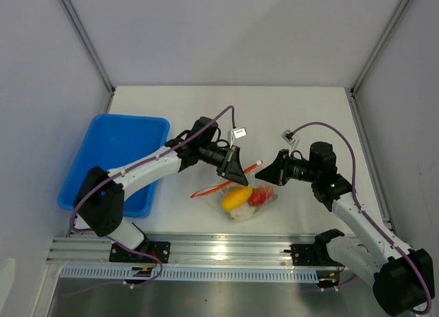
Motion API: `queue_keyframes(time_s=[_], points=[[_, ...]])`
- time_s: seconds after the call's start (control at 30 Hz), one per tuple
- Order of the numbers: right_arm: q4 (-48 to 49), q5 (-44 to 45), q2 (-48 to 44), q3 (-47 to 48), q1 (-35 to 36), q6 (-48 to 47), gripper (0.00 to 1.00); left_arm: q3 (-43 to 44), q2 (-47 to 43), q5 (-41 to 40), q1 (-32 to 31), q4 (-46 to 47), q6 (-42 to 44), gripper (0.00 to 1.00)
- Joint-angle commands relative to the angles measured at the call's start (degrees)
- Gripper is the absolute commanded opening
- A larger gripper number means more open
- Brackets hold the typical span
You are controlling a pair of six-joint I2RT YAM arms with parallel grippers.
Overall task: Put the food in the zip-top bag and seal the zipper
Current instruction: Adjust the zipper food storage bag at the center of the board, then zip the zipper food storage bag at the center of the board.
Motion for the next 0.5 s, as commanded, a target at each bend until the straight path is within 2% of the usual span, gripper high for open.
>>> queue_keyframes(time_s=[0.0,0.23,0.33,0.47], points=[[3.28,-1.99,-0.39,2.30,0.14,-0.53,0.00,-0.31,-1.96,1.25,-0.44,1.83,0.33,0.15],[2.58,-3.05,-2.76,1.42,0.76,0.17,0.00,3.11,-3.10,-0.95,-0.44,3.06,0.33,0.50],[2.41,-3.40,-4.34,0.63,1.37,0.61,0.00,6.18,-2.14,-1.05,-0.36,3.24,-0.54,0.55],[1.97,-3.67,-5.66,0.01,2.34,1.14,0.00,7.94,-0.65,0.53,-0.27,8.32,-3.62,0.57]])
